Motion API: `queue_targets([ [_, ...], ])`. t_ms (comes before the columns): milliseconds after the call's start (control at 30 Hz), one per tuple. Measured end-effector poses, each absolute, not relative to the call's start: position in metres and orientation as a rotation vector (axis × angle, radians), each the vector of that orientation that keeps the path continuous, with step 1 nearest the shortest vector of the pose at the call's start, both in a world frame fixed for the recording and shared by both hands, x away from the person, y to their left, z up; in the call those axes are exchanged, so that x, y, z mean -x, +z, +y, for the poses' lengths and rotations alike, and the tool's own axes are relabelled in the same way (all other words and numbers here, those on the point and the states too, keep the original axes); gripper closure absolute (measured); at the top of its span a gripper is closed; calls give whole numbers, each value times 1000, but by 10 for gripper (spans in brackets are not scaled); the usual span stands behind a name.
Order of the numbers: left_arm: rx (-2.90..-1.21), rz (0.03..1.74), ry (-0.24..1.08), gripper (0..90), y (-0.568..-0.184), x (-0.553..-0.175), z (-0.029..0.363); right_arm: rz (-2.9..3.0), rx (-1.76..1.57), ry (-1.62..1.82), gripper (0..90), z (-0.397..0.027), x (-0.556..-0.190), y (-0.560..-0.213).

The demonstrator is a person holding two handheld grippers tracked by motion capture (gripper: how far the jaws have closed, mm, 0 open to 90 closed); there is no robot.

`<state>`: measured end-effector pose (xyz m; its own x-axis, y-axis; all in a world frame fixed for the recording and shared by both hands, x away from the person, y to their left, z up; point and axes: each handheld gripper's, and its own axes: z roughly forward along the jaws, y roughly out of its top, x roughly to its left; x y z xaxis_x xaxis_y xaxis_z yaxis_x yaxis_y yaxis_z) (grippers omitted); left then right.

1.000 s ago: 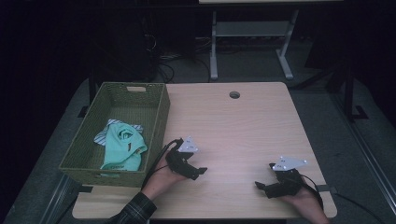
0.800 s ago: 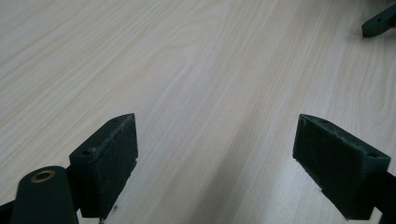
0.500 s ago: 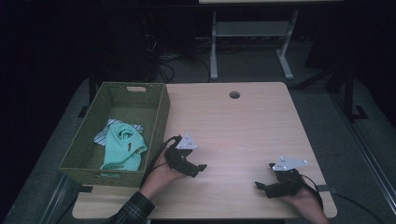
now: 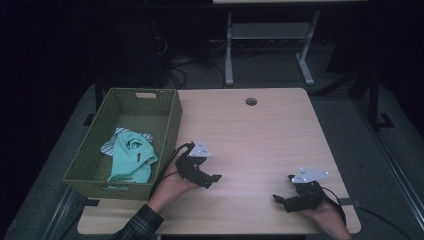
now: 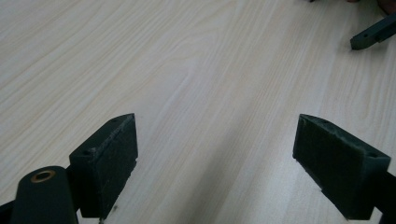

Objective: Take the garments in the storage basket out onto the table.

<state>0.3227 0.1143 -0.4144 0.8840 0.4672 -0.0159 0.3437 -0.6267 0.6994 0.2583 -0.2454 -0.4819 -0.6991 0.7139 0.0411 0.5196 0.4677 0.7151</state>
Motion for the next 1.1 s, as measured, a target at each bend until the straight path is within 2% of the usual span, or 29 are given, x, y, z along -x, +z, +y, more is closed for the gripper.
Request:
queue_targets([
  [1100,-2295,550,210,140,-375,-332,117,2456,-1047,1058,87,-247,-258,-482],
])
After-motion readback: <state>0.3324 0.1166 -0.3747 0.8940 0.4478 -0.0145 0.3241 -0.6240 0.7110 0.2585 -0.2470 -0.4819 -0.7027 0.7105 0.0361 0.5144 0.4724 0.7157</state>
